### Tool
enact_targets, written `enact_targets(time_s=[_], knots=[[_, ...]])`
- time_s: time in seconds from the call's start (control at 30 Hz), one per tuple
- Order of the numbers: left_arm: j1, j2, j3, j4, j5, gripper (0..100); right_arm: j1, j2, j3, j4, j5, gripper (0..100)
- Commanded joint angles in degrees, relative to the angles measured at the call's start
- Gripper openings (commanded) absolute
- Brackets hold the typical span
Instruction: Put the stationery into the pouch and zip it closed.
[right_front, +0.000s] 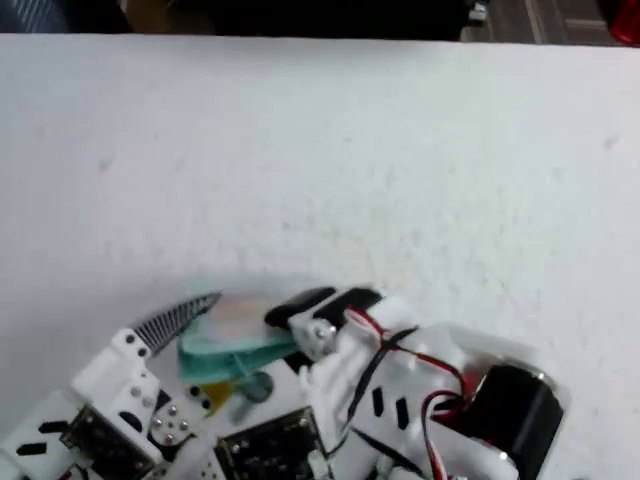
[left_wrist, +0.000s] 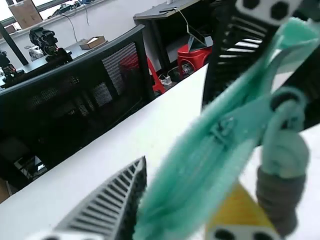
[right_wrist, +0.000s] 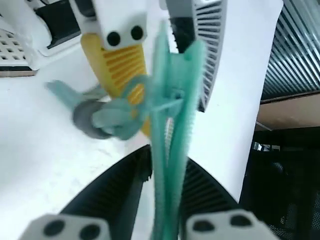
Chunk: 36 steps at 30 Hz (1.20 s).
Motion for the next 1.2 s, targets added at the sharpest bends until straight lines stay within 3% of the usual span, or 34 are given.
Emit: enact_targets(time_s=[0.0, 0.1, 0.33, 0.6, 0.7, 0.9, 1.17], knots=[[0.3, 0.4, -0.1, -5.5, -0.4, 2, -1.1, 1.3, -1.5, 0.3, 1.1, 1.7], [1.0, 0.4, -0.1, -5.1, -0.3, 3, -1.1, 1.6, -1.3, 0.3, 0.8, 1.7], [10.1, 0.3, 0.0, -4.9, -0.2, 2, -1.1, 1.7, -1.2, 0.7, 0.6, 1.8], [10.4, 0.3, 0.1, -5.1, -0.2, 2, -0.8, 1.3, -1.2, 0.7, -4.8, 1.9], [10.4, 0.5, 0.4, -6.2, -0.2, 2, 2.6, 1.5, -1.2, 0.7, -4.9, 6.7], [5.9, 0.4, 8.9, -14.6, -0.1, 2, 8.5, 1.8, 2.7, 0.3, -5.0, 26.5], [-1.4, 0.3, 22.9, -29.1, -0.1, 2, 22.1, 1.3, 4.5, -6.6, -4.7, 24.3]])
